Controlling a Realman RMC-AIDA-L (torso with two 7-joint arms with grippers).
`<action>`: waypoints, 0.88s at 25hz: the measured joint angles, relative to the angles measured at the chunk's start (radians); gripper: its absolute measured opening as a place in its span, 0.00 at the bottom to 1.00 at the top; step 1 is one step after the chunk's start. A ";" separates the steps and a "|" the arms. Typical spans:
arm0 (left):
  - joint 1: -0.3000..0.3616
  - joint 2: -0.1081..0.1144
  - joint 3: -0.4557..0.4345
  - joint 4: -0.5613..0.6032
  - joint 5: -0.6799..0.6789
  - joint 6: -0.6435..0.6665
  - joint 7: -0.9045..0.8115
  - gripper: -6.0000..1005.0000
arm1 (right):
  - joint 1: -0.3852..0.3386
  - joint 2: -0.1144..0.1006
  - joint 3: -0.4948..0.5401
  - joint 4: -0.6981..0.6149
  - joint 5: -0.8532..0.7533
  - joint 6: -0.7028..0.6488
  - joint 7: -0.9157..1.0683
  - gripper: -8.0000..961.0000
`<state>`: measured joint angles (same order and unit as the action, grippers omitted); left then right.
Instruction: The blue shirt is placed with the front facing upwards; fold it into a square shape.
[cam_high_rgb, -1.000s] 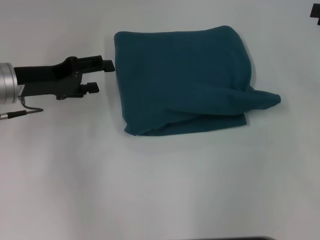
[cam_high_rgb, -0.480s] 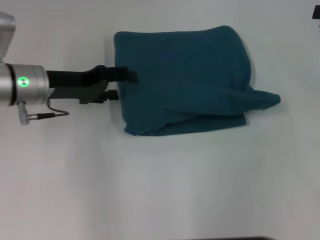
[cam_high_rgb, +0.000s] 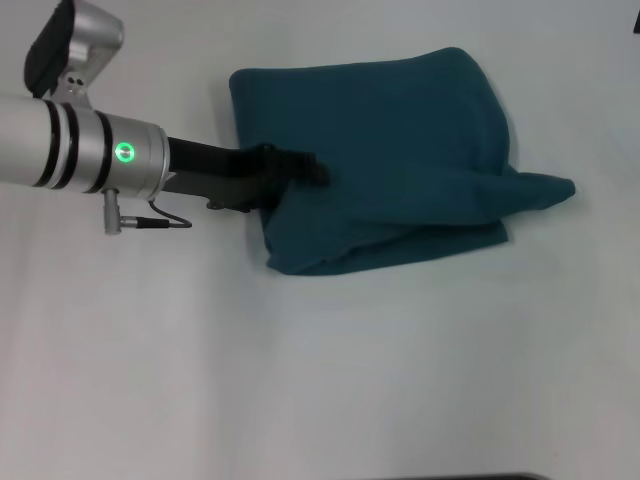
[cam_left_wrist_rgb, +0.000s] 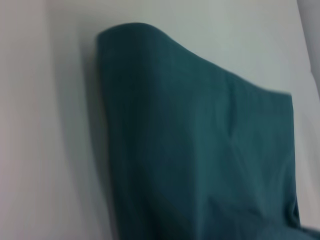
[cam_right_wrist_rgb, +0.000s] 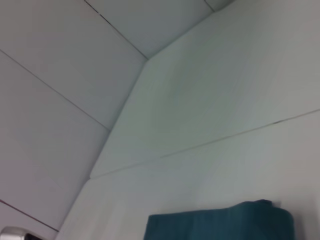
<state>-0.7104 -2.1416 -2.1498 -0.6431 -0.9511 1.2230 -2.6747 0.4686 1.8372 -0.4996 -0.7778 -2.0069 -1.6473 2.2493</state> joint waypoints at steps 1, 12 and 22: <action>-0.004 0.000 0.010 -0.004 0.003 0.005 0.000 0.87 | 0.001 0.000 0.010 0.000 0.001 -0.008 -0.002 0.75; -0.008 -0.007 0.046 -0.017 0.024 -0.007 -0.005 0.70 | 0.014 0.001 0.055 0.000 0.007 -0.044 -0.003 0.75; 0.000 -0.008 0.039 -0.022 0.020 0.003 -0.014 0.20 | 0.016 0.000 0.058 0.000 0.007 -0.045 0.001 0.75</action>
<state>-0.7102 -2.1491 -2.1103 -0.6648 -0.9314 1.2264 -2.6887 0.4848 1.8377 -0.4421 -0.7778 -2.0001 -1.6919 2.2504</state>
